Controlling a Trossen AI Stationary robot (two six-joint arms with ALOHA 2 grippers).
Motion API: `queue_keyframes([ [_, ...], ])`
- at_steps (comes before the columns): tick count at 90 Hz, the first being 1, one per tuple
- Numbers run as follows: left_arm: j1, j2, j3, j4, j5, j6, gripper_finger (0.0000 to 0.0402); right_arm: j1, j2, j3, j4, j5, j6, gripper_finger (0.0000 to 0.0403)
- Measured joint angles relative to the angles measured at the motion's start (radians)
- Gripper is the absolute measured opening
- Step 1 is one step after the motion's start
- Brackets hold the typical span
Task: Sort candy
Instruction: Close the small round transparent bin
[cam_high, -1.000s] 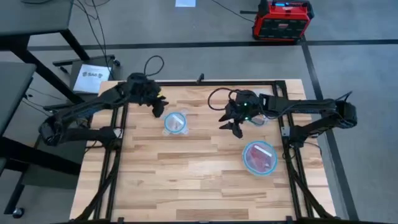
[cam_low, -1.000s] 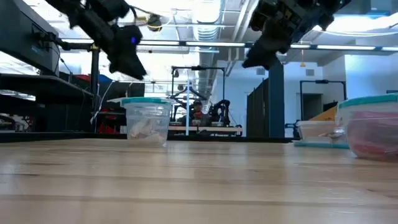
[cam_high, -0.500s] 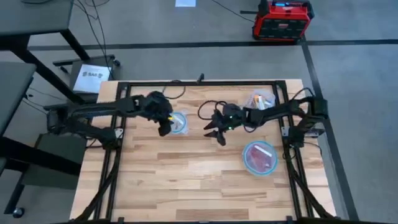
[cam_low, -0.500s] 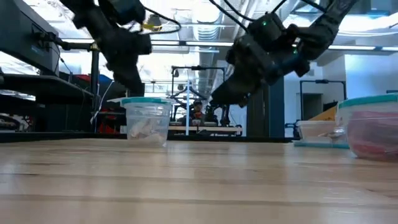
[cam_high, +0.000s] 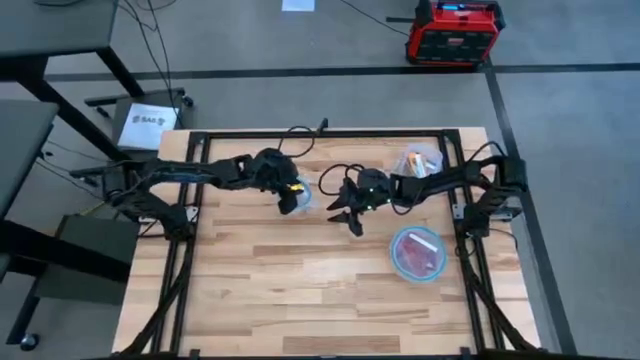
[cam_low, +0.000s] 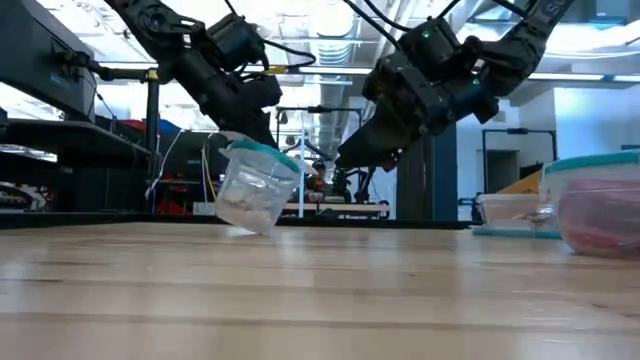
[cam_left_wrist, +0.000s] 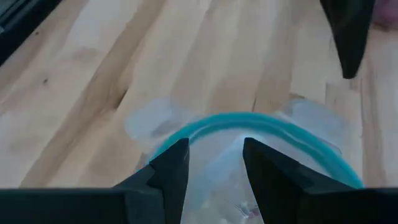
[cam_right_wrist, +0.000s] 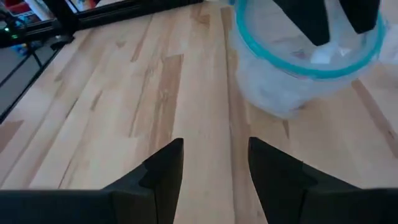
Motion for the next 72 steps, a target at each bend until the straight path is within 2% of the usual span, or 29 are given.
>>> queue_keyframes([
  [50,-0.08,-0.161,-0.003,-0.07,-0.001,0.001,0.014,0.0,0.0,0.0,0.007,0.0,-0.004,0.0163],
  [65,-0.109,-0.2,-0.003,-0.17,-0.005,-0.001,0.014,0.006,0.0,0.0,0.007,0.0,0.0,0.0163],
  [72,-0.129,-0.239,-0.003,-0.241,-0.04,-0.011,0.014,0.013,0.0,0.0,0.007,0.0,0.004,0.0163],
])
